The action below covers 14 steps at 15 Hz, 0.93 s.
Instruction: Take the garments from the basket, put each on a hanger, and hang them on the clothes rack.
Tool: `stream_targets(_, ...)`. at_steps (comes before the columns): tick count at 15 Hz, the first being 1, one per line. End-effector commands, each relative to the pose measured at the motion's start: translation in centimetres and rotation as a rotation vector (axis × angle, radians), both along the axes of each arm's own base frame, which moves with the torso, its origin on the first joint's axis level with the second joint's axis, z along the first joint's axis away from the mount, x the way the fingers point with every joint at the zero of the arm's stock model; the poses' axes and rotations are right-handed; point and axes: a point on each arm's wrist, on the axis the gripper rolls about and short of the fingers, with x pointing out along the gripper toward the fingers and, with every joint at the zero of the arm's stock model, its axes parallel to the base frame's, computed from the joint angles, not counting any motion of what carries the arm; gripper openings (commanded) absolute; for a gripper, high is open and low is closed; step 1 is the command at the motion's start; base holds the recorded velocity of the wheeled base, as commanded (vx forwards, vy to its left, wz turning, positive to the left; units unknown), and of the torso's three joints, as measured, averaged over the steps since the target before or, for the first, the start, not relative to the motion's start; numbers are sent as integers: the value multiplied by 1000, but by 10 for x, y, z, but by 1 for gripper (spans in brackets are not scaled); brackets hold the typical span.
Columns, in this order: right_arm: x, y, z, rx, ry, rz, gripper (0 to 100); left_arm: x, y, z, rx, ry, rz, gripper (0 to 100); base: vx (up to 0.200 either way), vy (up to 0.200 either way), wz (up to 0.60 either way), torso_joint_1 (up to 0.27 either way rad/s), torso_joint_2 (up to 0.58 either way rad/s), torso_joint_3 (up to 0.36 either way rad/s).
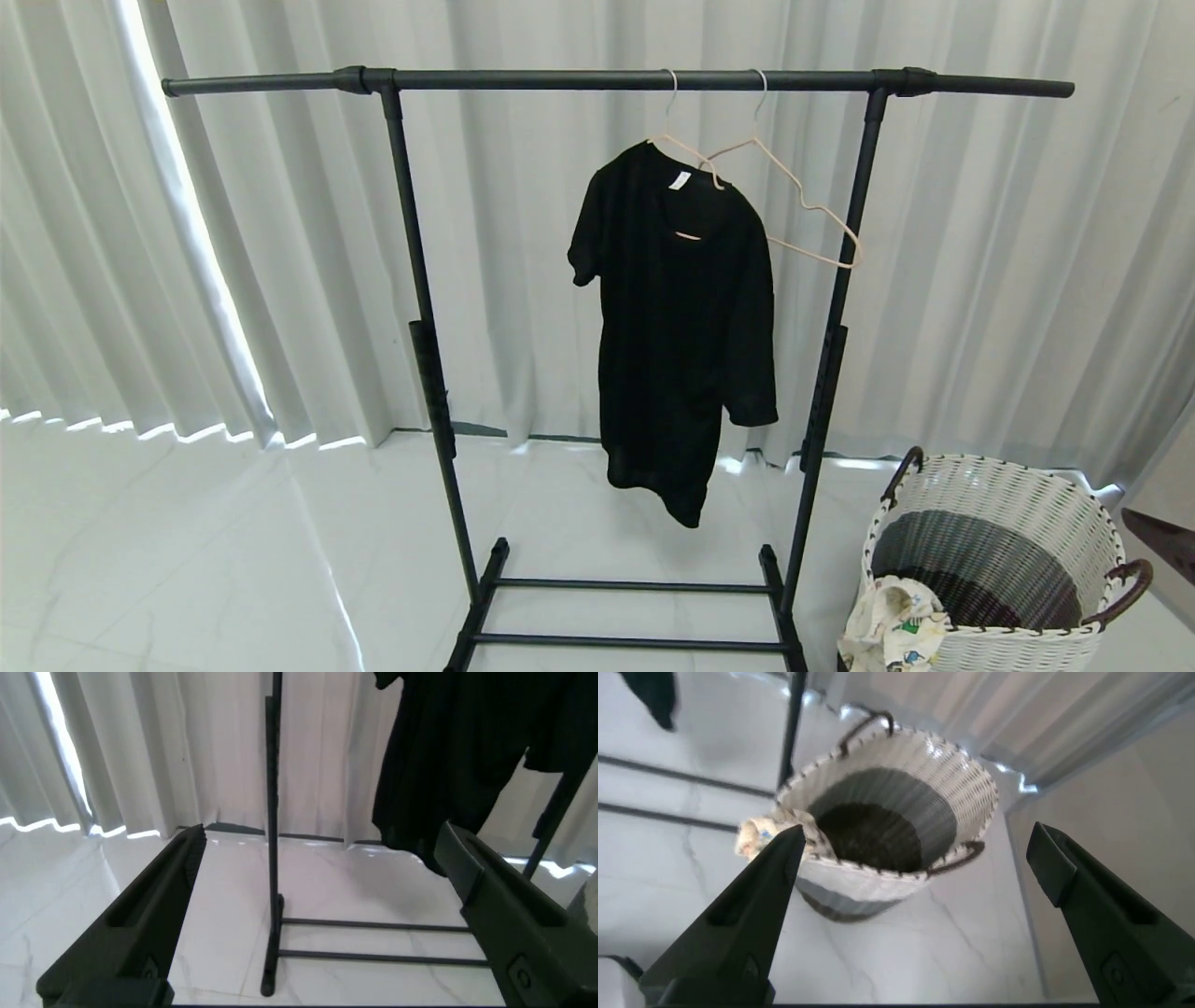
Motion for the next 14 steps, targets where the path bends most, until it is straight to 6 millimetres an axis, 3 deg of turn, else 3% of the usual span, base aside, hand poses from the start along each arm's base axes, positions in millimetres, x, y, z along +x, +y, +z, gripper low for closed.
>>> stream_targets(1,-3,0,2,3,-15,6,100,0,0,0,0,-1,0,100,0,0,0,0,0,0)
stream_targets(9,-2,0,8,-9,-34,14,100,0,0,0,0,-1,0,100,0,0,0,-16,49,29)
stream_targets(14,-3,0,1,-15,-10,14,100,0,0,0,3,-1,0,100,0,0,0,-9,43,16)
